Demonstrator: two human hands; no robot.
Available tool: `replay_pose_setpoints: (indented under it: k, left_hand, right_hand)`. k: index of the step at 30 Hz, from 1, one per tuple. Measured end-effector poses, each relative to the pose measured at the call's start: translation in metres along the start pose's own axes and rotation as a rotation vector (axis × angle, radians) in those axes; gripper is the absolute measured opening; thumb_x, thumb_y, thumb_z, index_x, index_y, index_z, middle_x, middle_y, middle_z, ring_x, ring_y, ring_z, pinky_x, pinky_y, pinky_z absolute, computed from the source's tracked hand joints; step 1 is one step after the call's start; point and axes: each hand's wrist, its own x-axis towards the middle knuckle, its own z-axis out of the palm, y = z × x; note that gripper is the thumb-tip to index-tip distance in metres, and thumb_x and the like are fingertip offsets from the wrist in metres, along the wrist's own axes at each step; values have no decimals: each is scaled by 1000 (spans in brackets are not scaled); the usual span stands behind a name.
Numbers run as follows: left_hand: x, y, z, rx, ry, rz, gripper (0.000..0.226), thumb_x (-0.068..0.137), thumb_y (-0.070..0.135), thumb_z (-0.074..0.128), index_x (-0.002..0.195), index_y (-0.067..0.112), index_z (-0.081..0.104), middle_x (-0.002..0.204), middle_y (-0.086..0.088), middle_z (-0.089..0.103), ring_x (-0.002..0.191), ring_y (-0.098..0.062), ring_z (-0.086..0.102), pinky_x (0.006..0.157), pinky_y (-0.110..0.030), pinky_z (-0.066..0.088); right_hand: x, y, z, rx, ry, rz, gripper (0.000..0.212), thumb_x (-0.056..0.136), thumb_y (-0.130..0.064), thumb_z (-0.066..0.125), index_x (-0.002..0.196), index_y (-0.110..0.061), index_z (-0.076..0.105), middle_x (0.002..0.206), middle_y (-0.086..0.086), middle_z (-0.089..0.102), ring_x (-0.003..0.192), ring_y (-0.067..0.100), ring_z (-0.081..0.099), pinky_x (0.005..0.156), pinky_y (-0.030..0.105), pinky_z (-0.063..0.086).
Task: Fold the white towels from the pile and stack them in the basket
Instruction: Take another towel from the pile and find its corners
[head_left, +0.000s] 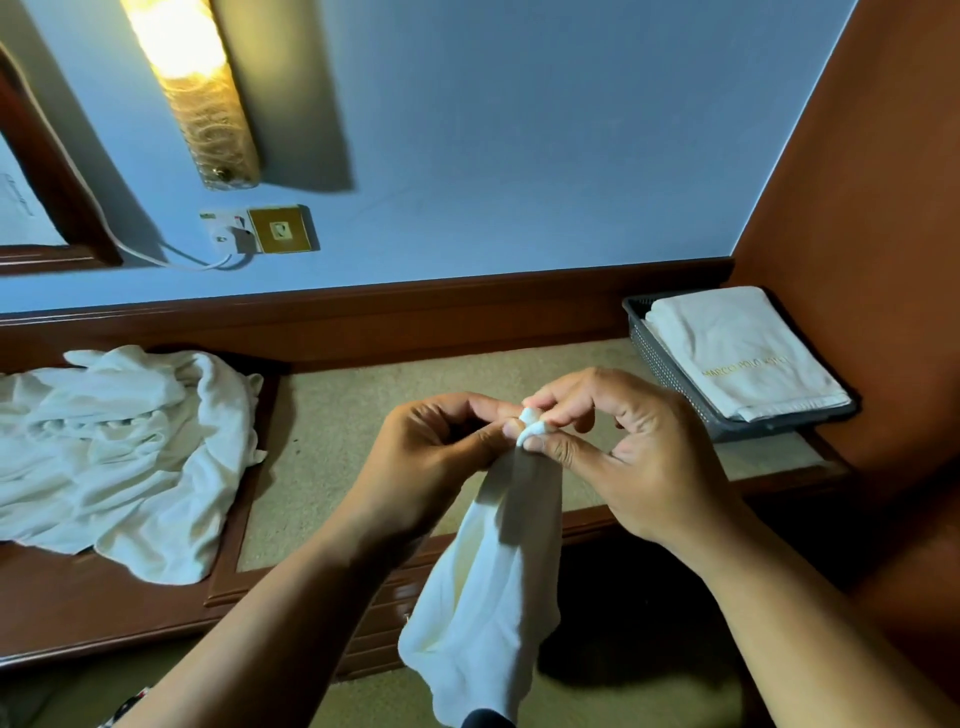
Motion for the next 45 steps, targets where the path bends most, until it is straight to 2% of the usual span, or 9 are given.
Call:
replay_pose_setpoints:
  k: [6,12,15,20,24,27,36,40,45]
  left_hand:
    - [-11,-1,-17,-33,7,131,13,84,10,73,89,2,65,87,-13,72,84,-20,69,75,-27,55]
    - [-30,-38,-41,591,-31,359,9,86,29,78,92,23,75,95,6,73,90,-17,69,77,-30,55]
    - [-37,-70,-44,685,52,267,7,89,34,75,85,28,76,90,12,71,82,-11,67,73,-22,50]
    - [-45,-124,-61,806,142,173,5,89,26,76,85,24,76,88,14,68,77,-1,64,68,-23,50]
    - [-54,-140,-48,799,181,147,12,87,27,79,77,21,76,85,12,67,76,-2,66,70,-28,53]
    - [-60,-150,-36,798,187,132,14,83,39,77,77,27,76,85,16,67,80,-3,65,72,-33,54]
    - [-53,-203,1,1135,-20,179,30,89,57,58,82,33,74,88,19,55,89,-17,52,75,-42,47]
    - [-57,-239,-16,1398,16,-72,39,83,59,50,89,32,77,91,9,63,98,-25,56,79,-40,45]
    - [-98,-277,-41,1604,111,-379,12,79,38,78,85,29,76,87,2,66,93,-30,59,73,-41,43]
  right_hand:
    - [4,-15,19,-20,58,34,19,82,-21,80,77,-15,63,89,-8,70,80,13,65,69,11,42]
    - [-1,-19,37,-44,27,56,21,84,-12,80,82,-17,59,86,-7,66,72,10,59,66,15,43]
    - [-9,-17,40,-109,-12,73,17,86,-13,77,91,-19,63,82,-13,61,73,12,60,65,25,49]
    - [-18,5,31,-320,-194,179,24,91,-15,70,115,-16,66,95,-25,52,84,-1,56,74,10,42]
    - [-33,21,25,-508,-399,365,19,98,-25,58,115,-22,67,107,-6,53,93,17,59,83,33,48]
    - [-45,25,13,-570,-477,367,12,98,-27,57,105,-23,65,102,-6,51,93,20,59,82,37,49]
    - [-55,35,-22,-486,-222,23,18,95,-18,52,100,-12,68,102,2,55,94,22,56,79,39,50]
    - [-50,40,-53,-429,-72,-19,17,97,-14,55,102,-6,69,104,6,58,96,14,56,80,26,48]
    - [-53,55,-80,-386,71,67,12,98,-9,56,104,-6,66,101,-3,59,95,4,52,82,7,39]
